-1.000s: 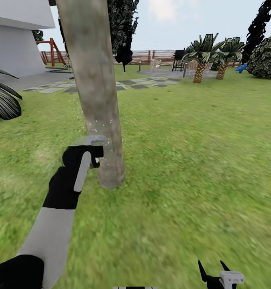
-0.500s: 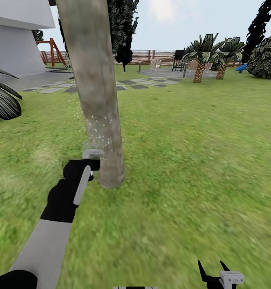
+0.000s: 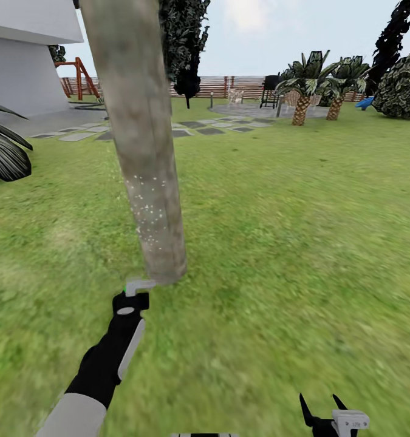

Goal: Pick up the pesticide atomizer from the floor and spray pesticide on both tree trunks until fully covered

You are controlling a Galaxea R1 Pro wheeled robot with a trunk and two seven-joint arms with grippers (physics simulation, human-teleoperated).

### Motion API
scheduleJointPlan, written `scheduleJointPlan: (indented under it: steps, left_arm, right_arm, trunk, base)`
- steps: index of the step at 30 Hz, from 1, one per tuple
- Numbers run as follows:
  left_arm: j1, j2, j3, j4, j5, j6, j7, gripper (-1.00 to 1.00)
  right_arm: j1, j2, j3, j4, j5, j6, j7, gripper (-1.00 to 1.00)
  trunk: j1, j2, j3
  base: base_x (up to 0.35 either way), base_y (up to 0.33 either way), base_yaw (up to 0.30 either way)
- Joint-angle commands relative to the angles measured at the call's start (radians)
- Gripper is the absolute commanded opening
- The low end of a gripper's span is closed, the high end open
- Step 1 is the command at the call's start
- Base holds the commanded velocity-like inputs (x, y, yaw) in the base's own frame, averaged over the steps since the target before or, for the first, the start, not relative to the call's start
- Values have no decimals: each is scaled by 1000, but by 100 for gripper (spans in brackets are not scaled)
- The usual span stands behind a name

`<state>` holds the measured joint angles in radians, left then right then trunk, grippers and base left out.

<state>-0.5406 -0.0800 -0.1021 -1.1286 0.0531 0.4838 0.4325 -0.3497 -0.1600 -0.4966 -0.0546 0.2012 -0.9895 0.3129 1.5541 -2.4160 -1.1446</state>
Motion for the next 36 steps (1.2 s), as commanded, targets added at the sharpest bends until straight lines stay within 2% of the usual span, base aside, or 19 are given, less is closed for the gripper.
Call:
scheduleJointPlan:
  steps: [1,7,11,14,16,36]
  left_arm:
    - [17,-2,0,-6,-7,-20,1,-100]
    - [28,-7,2,-16,-11,-31,-2,-100]
    - [28,-7,2,-16,-15,-30,2,-100]
    - [29,-7,2,-10,-15,-26,63,-100]
    - [30,-3,2,-4,-4,-24,81,-100]
    - [31,-7,0,-3,-1,-28,83,-100]
  right_arm:
    - [0,0,0,0,0,0,0,100]
    - [0,0,1,0,0,0,0,100]
    - [0,0,1,0,0,0,0,100]
    - [0,0,1,0,0,0,0,100]
    - [0,0,1,1,0,0,0,100]
    - [0,0,1,1,0,0,0,100]
  trunk:
    - [0,0,0]
    - [0,0,0]
    - [0,0,0]
    - [0,0,0]
    - [0,0,0]
    - [0,0,0]
  base:
    - [83,-264,0]
    - [108,-269,8]
    - [75,-271,218]
    - [9,-271,274]
    - [1,-271,277]
    - [0,-271,278]
